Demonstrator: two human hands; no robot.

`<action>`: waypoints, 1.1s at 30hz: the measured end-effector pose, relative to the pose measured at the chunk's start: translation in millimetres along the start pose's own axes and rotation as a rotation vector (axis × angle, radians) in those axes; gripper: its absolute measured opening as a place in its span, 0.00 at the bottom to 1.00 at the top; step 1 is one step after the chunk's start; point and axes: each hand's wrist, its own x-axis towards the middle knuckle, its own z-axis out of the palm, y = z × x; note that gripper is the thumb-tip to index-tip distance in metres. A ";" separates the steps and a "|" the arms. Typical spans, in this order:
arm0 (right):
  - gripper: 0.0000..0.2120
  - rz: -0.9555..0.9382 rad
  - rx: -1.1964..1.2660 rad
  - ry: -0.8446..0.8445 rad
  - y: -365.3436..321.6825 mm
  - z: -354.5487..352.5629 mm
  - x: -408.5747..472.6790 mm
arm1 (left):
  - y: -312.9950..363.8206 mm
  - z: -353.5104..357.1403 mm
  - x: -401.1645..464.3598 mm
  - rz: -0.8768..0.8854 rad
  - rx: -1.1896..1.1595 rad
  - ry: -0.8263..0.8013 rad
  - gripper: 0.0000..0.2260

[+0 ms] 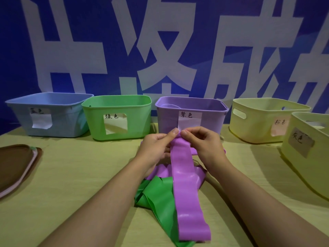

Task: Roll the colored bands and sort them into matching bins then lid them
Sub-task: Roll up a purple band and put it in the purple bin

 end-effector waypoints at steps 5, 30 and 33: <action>0.05 -0.009 0.015 -0.007 0.7 0.5 0.5 | 2.2 0.9 -1.2 0.001 -0.089 0.005 0.13; 0.16 0.134 -0.235 -0.008 -2.0 2.5 -4.6 | 3.6 -3.0 -4.9 0.018 -0.155 -0.026 0.11; 0.12 0.139 -0.190 -0.010 0.1 2.0 -3.0 | 3.8 -3.5 -4.9 0.019 -0.146 -0.025 0.12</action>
